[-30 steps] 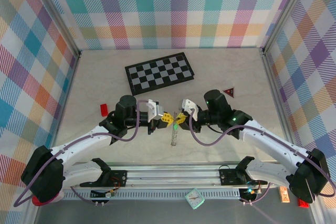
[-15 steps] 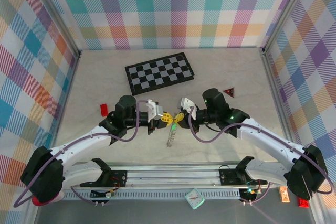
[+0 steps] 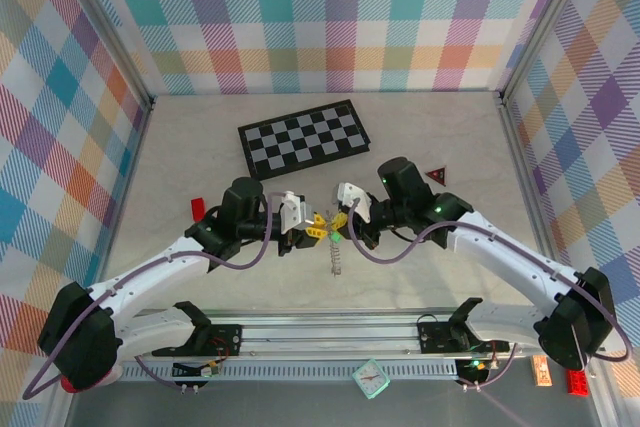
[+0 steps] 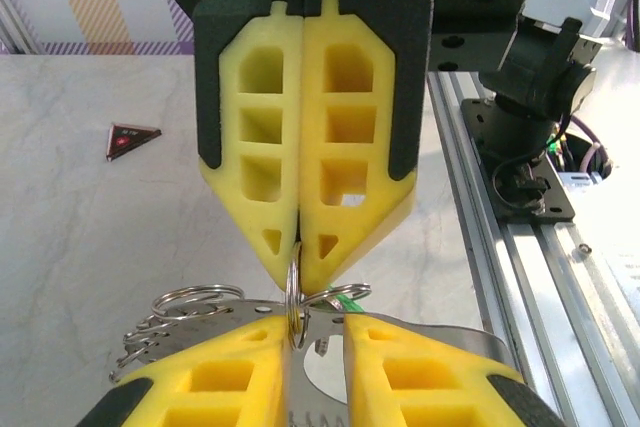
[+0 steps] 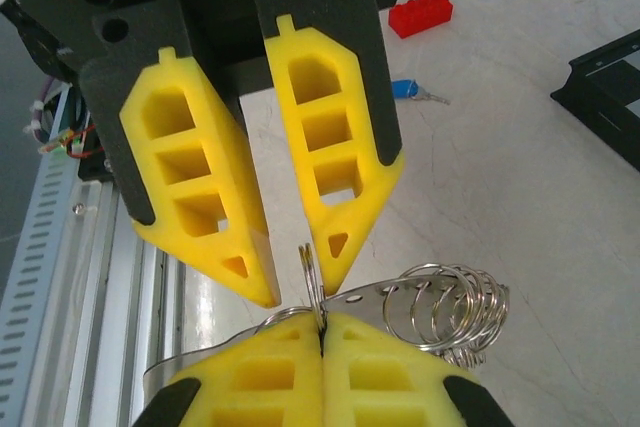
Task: Put the keys on the keyring
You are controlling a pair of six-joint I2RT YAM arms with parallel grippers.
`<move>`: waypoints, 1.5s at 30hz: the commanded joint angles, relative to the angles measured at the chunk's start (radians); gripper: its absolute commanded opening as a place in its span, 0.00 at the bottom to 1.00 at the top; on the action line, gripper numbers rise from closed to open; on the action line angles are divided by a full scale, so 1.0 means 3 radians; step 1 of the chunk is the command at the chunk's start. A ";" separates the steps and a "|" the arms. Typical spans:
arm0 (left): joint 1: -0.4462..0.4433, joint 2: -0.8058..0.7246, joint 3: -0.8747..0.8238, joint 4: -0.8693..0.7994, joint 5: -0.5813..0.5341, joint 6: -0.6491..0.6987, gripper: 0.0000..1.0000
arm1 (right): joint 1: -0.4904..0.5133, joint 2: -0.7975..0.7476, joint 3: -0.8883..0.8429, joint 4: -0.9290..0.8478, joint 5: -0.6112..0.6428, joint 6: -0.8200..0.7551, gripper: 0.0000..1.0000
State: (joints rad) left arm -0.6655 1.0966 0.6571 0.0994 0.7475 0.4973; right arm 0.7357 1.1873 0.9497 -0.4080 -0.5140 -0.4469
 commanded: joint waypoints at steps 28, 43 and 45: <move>-0.0027 -0.0045 -0.0049 0.0287 0.0030 -0.0165 0.00 | 0.0052 -0.0414 -0.0322 0.0168 0.0279 0.0148 0.30; -0.0028 -0.0015 -0.0199 0.0771 0.0119 -0.0575 0.00 | 0.0066 -0.0228 -0.0559 0.0702 0.0131 0.0378 0.32; -0.0029 -0.0004 -0.0201 0.0791 0.0128 -0.0589 0.00 | 0.0069 -0.0205 -0.0553 0.0704 0.0084 0.0370 0.28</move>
State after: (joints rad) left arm -0.6655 1.1057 0.6037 0.2596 0.7471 0.3466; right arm 0.7528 1.1164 0.7845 -0.2344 -0.4419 -0.3473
